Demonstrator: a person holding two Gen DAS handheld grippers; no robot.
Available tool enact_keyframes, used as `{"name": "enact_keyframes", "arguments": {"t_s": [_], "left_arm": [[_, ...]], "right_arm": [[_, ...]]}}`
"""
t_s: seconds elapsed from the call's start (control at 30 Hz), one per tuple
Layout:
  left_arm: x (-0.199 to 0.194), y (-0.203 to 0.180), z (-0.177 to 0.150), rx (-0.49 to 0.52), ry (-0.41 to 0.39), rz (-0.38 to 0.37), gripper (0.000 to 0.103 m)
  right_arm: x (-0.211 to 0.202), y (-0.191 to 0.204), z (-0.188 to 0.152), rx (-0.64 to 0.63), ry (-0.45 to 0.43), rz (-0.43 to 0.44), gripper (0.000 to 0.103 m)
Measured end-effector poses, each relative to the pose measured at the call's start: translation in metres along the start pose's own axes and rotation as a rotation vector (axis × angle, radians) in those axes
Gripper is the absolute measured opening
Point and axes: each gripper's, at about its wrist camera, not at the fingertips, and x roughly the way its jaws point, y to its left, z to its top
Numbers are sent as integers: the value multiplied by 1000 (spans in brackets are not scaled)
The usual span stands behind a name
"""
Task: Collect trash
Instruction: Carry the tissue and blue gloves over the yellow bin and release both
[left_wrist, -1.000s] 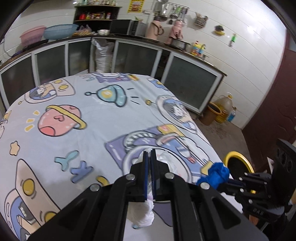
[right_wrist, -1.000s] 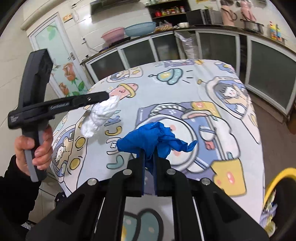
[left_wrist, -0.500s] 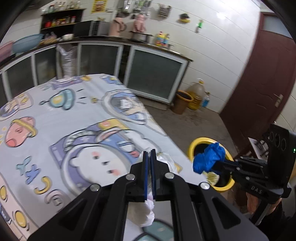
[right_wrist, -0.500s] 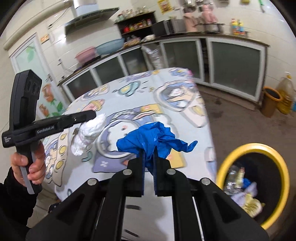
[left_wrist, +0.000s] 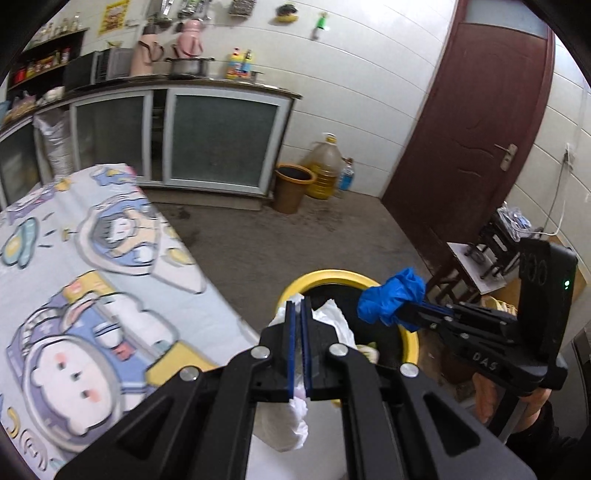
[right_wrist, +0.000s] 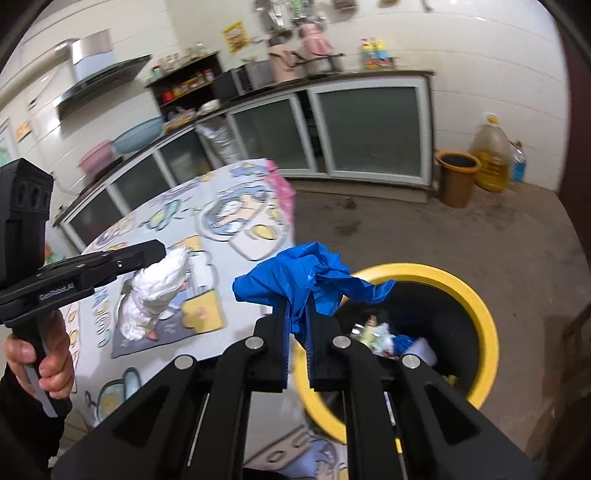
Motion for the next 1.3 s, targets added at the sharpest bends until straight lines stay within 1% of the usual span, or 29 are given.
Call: {"name": "enact_keyframes", "arguments": {"t_s": [0.13, 0.27, 0.33, 0.37, 0.47, 0.57, 0.73, 0.8, 0.83, 0.87, 0.9, 0.93, 0.97, 1.0, 1.03, 1.1, 1.13, 1.17, 1.23, 1.3], "left_arm": [[31, -19, 8, 21, 25, -26, 3], [63, -36, 13, 49, 40, -37, 3], [78, -39, 13, 42, 58, -54, 3], [85, -42, 13, 41, 67, -61, 3], [105, -48, 11, 53, 84, -45, 3], [123, -52, 9, 49, 113, -53, 3], [137, -56, 6, 39, 122, -56, 4], [138, -55, 5, 24, 126, -60, 15], [138, -53, 5, 10, 124, -57, 30], [135, -51, 5, 3, 117, -50, 45], [132, -49, 4, -3, 102, -40, 48], [128, -47, 3, -8, 88, -29, 53], [126, -46, 2, -17, 81, -26, 60], [122, -43, 2, -31, 74, -22, 63], [117, -39, 1, -47, 66, -14, 68], [108, -31, -1, -67, 51, -1, 69], [103, -27, -2, -75, 41, 6, 72], [96, -21, -3, -85, 28, 14, 79], [77, -10, -8, -112, -14, 44, 85], [59, -3, -13, -119, -56, 63, 90]], "right_arm": [[6, -32, -8, 56, 17, -57, 8], [16, -60, -19, 113, 50, -81, 8], [22, -72, -23, 144, 64, -89, 8], [26, -77, -25, 157, 74, -91, 8], [38, -88, -30, 186, 102, -104, 8], [49, -100, -35, 220, 125, -112, 9], [61, -113, -38, 258, 162, -140, 9], [63, -116, -39, 254, 170, -160, 11], [65, -117, -39, 256, 179, -169, 12], [65, -119, -39, 261, 184, -172, 17], [66, -120, -40, 268, 188, -174, 19], [66, -122, -41, 274, 188, -180, 30], [65, -124, -42, 281, 187, -184, 45], [65, -125, -43, 294, 183, -181, 53], [64, -126, -44, 310, 180, -171, 56], [64, -126, -45, 313, 190, -184, 56], [63, -125, -46, 312, 189, -195, 56], [62, -124, -47, 314, 187, -197, 56], [58, -121, -49, 322, 183, -200, 56], [52, -116, -51, 324, 165, -223, 61]]}}
